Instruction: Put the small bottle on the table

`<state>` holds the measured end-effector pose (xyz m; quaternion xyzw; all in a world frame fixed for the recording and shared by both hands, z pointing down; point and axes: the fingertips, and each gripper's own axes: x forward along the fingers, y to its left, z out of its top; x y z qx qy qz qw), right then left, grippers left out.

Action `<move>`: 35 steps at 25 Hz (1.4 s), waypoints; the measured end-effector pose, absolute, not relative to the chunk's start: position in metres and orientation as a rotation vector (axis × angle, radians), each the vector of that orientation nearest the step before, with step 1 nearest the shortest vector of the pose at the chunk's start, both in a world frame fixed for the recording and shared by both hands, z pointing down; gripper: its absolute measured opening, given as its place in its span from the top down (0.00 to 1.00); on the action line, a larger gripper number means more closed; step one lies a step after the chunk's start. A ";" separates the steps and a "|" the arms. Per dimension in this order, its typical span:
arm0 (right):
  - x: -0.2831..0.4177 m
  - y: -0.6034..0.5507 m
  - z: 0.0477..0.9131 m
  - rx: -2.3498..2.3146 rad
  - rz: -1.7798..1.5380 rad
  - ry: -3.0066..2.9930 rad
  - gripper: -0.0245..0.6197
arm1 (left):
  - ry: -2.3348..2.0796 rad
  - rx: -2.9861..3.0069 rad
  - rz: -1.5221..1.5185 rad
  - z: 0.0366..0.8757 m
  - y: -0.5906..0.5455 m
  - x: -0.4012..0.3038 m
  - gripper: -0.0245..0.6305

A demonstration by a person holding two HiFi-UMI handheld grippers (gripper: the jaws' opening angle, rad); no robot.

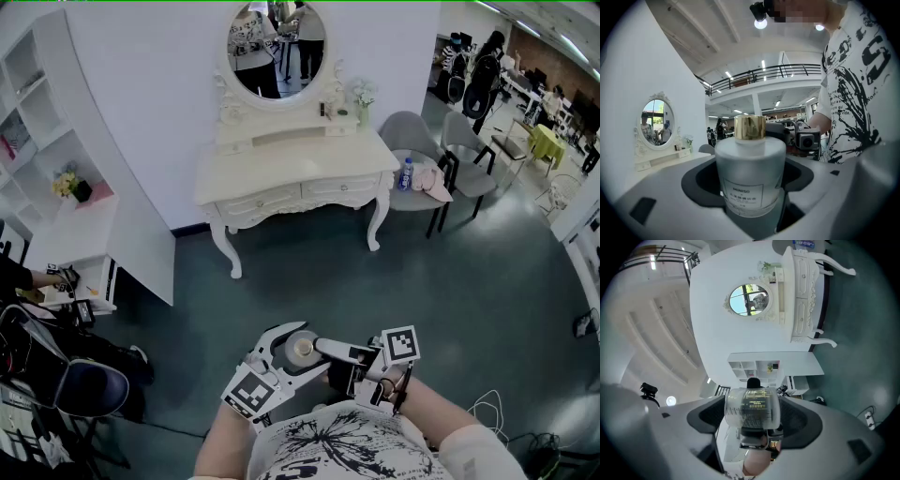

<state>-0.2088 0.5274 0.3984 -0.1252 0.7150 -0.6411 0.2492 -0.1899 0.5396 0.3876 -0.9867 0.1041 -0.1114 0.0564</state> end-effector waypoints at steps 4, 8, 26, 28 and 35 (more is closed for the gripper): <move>-0.213 0.528 0.400 -0.349 -1.755 1.940 0.39 | 0.311 -3.005 -0.340 0.389 0.540 -0.195 0.43; -0.216 0.526 0.401 -0.353 -1.760 1.937 0.39 | 0.306 -3.011 -0.335 0.390 0.538 -0.197 0.43; -0.186 0.470 0.426 -0.353 -1.820 1.897 0.39 | 0.325 -3.055 -0.375 0.415 0.482 -0.167 0.43; -0.176 0.453 0.426 -0.334 -1.834 1.901 0.39 | 0.342 -3.056 -0.374 0.414 0.464 -0.156 0.43; -0.118 0.370 0.418 -0.288 -1.846 1.936 0.39 | 0.417 -3.039 -0.397 0.407 0.381 -0.098 0.43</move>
